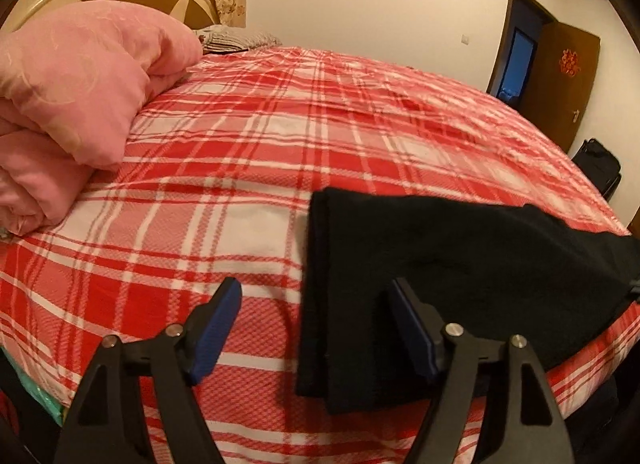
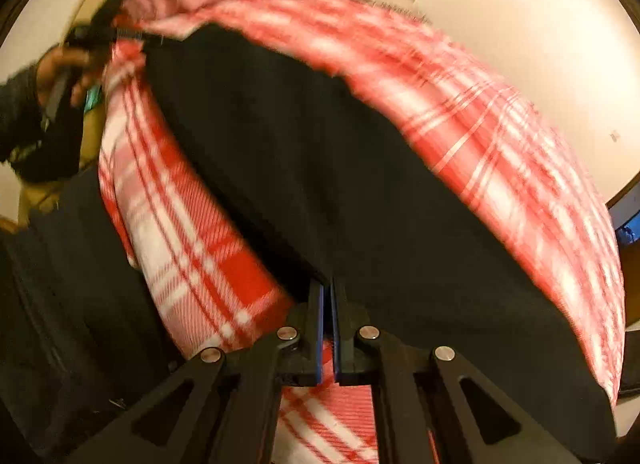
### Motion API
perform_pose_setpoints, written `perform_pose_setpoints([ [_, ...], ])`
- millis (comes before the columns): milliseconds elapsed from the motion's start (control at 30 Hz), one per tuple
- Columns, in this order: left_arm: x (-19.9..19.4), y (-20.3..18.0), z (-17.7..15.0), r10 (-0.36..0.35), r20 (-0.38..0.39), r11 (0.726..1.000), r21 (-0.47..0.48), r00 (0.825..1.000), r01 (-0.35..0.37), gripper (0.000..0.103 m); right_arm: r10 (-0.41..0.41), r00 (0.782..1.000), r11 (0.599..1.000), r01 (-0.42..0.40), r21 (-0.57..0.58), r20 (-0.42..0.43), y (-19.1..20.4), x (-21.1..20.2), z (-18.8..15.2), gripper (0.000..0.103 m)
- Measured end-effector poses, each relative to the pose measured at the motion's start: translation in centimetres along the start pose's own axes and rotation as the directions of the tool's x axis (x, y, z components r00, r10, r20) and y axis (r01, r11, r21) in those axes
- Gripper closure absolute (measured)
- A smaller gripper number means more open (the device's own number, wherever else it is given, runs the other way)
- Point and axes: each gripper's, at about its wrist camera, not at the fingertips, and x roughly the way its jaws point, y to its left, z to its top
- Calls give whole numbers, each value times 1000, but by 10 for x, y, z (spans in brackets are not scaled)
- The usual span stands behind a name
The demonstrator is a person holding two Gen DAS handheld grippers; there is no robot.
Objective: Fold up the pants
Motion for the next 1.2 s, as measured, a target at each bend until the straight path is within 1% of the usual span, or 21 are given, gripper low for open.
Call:
perform_pose_setpoints([
  [67,1,4,-1,-10,-5,1000,-20,1000,10,25,-11,1000,1000,12,-11,3,2,1,0,100],
  [133,-2,4,-3,-12,-2,1000,-29,1000,12,25,-2,1000,1000,2,-17,-7,1,2,2,99],
  [200,-8,0,-3,-2,12,1000,-10,1000,2,25,7,1000,999,-8,-33,-12,-3,1,4,97],
  [267,-21,-11,-2,9,52,999,43,999,-11,25,41,999,999,-41,-22,-21,-9,-5,6,94],
  [300,-27,-17,-1,1,70,997,71,998,-6,25,53,999,998,-53,-15,-10,-13,-9,7,89],
  [333,-34,-26,-1,-13,87,994,113,996,3,25,61,998,998,-61,-5,6,-17,-15,8,79],
  [367,-39,-35,-1,-24,95,989,150,995,10,25,74,997,997,-74,11,24,-23,-22,10,73],
  [400,-43,-44,-1,-39,98,983,184,994,21,25,89,995,995,-91,28,41,-30,-27,14,60],
  [433,-46,-53,0,-64,93,975,217,994,42,25,100,993,994,-103,43,61,-35,-32,17,54],
  [533,-50,-75,1,-118,90,957,277,989,89,25,132,982,985,-145,97,133,-55,-39,39,54],
  [600,-44,-84,0,-134,83,949,299,987,104,25,149,975,974,-173,143,162,-68,-35,58,54],
  [733,-23,-90,-7,-128,35,945,307,991,111,25,195,966,941,-234,245,173,-88,-1,96,54],
  [800,-17,-88,-14,-122,11,947,300,992,113,25,254,952,895,-298,331,171,-99,27,114,54],
  [867,-8,-87,-24,-86,-24,946,311,996,89,25,302,937,844,-349,408,176,-104,53,130,54],
  [933,-12,-88,-33,-85,8,940,333,996,77,23,343,921,809,-390,440,184,-104,69,139,54],
  [967,-12,-88,-34,-88,8,942,325,996,81,22,370,909,782,-417,464,194,-103,78,144,54],
  [1067,-12,-90,-34,-100,13,946,311,995,91,16,424,886,739,-459,493,188,-95,98,154,54],
  [1100,-12,-91,-34,-98,14,945,316,995,88,14,431,884,735,-460,498,181,-94,102,155,56],
  [1133,-11,-93,-35,-95,18,943,323,995,84,12,445,879,730,-467,500,172,-92,106,157,71],
  [1167,-10,-94,-35,-95,21,942,326,995,83,11,465,870,725,-480,493,163,-88,110,158,82],
  [1200,-10,-94,-36,-96,26,941,328,995,82,11,453,877,740,-469,482,159,-84,109,159,92],
])
